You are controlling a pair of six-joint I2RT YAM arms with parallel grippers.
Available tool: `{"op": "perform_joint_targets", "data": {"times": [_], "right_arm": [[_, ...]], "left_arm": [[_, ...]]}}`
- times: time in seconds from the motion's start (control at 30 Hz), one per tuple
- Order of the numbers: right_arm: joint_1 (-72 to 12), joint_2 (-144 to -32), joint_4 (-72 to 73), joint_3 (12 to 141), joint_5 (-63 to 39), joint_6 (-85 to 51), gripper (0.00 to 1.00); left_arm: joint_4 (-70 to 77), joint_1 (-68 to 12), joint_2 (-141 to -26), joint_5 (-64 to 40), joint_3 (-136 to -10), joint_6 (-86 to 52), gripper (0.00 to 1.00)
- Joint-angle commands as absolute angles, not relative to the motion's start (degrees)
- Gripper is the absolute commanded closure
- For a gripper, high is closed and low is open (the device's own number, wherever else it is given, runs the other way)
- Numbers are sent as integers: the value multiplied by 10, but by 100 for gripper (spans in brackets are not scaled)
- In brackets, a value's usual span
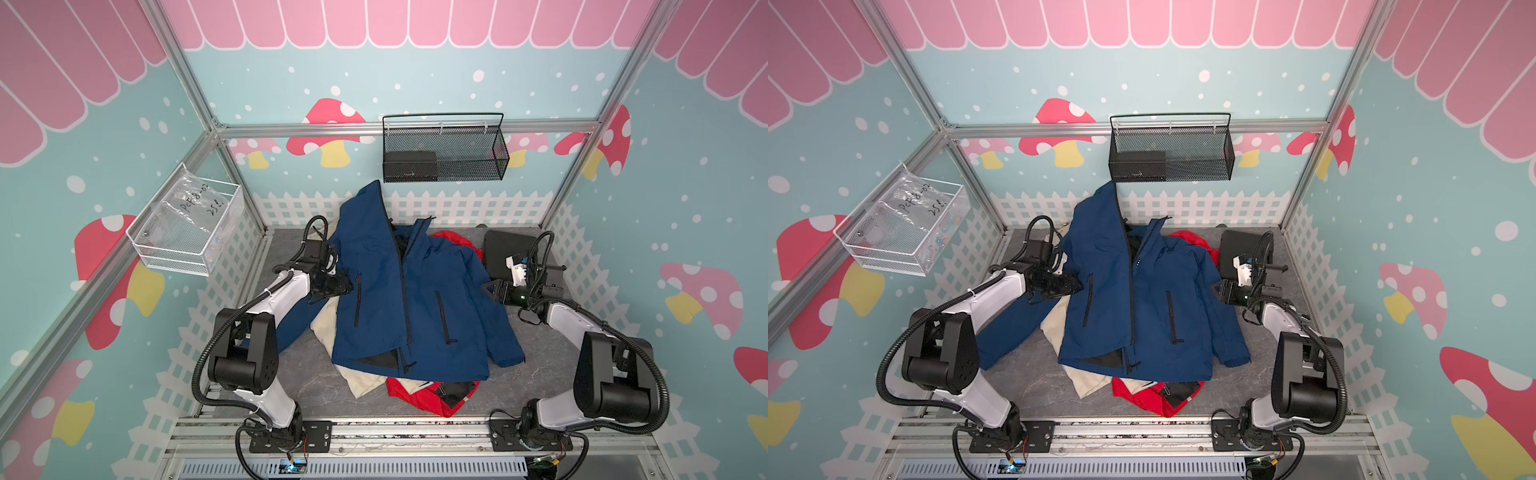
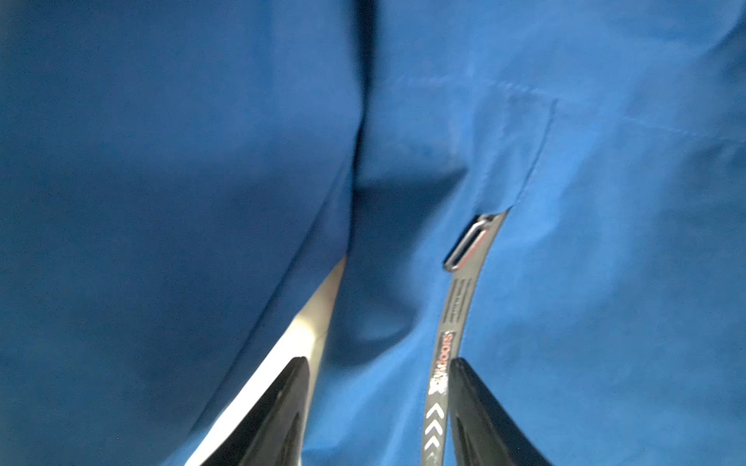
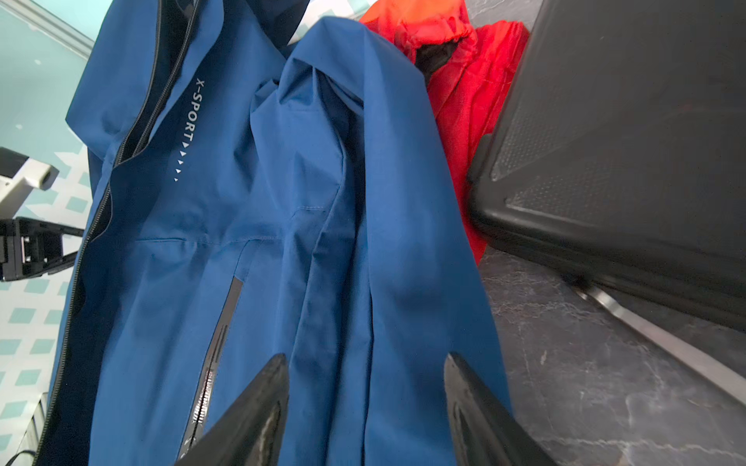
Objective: Unzip the jacket
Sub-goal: Pick up the jacket from the jacket.
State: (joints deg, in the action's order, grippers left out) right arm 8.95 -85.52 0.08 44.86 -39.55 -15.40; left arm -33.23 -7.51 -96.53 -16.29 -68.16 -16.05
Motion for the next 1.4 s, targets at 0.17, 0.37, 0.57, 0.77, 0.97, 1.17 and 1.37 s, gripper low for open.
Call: {"op": "perform_joint_targets", "data": {"times": [0.17,0.37,0.57,0.77,0.97,1.17,1.37], "right_arm": [[64,-891,21,455,-455,-149,42],[27,-928,42,471,-449,-170,43],[9,-973,70,504,-422,-210,42],[-10,-1001,89,533,-431,-222,51],[-16,-1026,89,563,-439,-224,61],[-25,-1013,89,573,-433,-205,96],[-25,-995,90,570,-414,-209,100]], "left_arm": [[-303,-80,-996,-165,-685,-161,43],[-292,-82,-1007,-181,-686,-157,48],[-281,-83,-1011,-191,-687,-154,54],[-276,-83,-1024,-215,-695,-155,60],[-272,-86,-1016,-218,-694,-145,70],[-268,-87,-1014,-231,-695,-143,86],[-264,-87,-1002,-232,-691,-142,94]]}}
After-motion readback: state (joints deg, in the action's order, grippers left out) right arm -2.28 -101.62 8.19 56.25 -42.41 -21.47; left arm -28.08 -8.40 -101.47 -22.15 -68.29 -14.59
